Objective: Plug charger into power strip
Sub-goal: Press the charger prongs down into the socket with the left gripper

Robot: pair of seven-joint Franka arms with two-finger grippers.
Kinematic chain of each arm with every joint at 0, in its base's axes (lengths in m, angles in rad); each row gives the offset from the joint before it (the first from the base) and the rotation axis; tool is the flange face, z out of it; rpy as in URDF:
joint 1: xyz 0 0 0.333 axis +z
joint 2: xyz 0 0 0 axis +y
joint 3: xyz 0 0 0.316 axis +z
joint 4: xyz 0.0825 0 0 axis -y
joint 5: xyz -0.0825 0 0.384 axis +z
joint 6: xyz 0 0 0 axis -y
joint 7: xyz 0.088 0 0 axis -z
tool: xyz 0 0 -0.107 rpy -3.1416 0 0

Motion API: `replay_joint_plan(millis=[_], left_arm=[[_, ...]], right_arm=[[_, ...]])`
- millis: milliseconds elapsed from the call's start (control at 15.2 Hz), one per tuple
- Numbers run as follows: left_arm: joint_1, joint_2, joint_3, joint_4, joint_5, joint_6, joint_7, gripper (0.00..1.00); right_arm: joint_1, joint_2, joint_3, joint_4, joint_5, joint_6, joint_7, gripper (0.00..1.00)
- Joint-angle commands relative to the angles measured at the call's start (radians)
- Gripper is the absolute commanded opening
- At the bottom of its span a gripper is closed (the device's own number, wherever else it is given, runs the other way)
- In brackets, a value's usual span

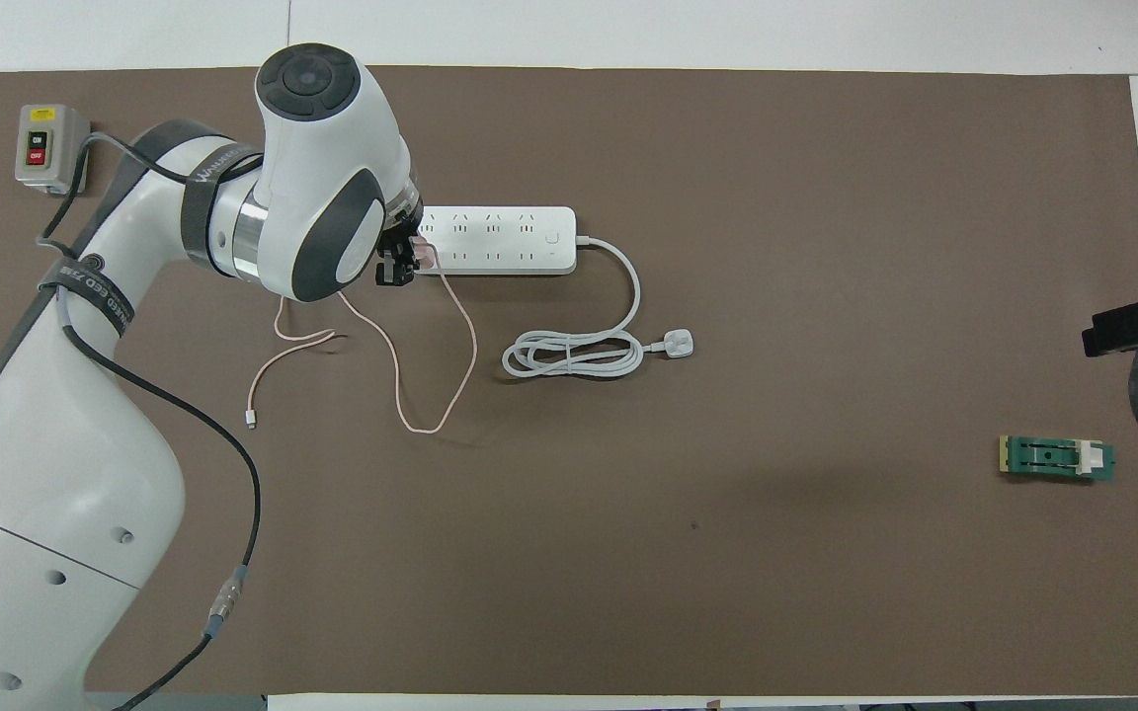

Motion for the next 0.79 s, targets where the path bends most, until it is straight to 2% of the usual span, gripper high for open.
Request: replay_joint_plan(millis=[0,726], left_arm=[[0.028,0.000,-0.013,0.024,-0.032,-0.019,0.046,0.00],[0.025,0.008,-0.001,0.020,-0.033,0.067,0.040,0.00]], right_arm=[[-0.018,0.005,0.008,0.013,0.001,-0.008,0.000,1.00],[-0.007,-0.001,0.009,0.002,0.000,-0.011,-0.002,1.00]])
